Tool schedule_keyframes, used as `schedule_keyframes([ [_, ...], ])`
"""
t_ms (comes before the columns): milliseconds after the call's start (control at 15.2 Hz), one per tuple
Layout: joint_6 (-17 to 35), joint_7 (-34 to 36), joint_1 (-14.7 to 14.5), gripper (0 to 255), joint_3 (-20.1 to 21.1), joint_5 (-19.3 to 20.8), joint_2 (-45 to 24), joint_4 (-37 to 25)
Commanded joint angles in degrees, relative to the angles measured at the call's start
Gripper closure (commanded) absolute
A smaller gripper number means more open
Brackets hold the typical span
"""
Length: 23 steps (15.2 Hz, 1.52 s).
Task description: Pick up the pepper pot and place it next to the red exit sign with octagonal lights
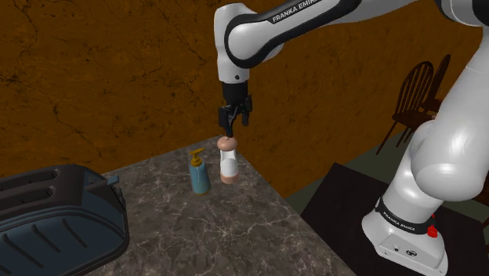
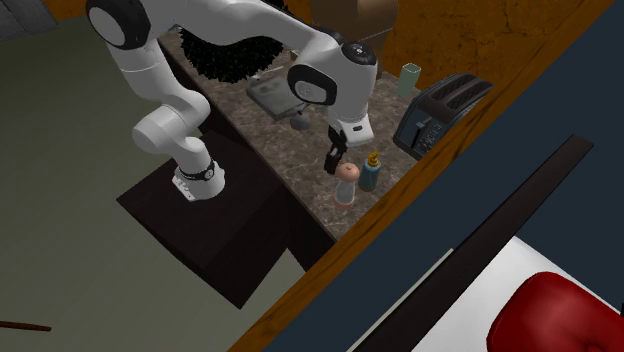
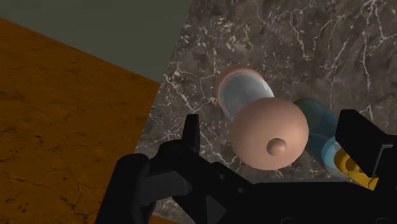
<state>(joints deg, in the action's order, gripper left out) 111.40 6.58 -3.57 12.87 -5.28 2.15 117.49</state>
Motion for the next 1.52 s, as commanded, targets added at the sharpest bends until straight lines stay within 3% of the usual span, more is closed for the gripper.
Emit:
schedule_keyframes([
  [0, 1.27, 1.72, -0.61, 0, 0.72, 0.32, -4.46, -3.13],
  [528, 6.96, 1.89, -0.94, 0, 0.91, 0.49, -6.12, 0.91],
  [1056, 6.95, 1.89, -0.94, 0, 0.91, 0.5, -6.14, 0.89],
  [1122, 6.95, 1.89, -0.94, 255, 0.91, 0.5, -6.14, 0.89],
  [1452, 6.96, 1.89, -0.94, 255, 0.9, 0.5, -6.14, 0.89],
])
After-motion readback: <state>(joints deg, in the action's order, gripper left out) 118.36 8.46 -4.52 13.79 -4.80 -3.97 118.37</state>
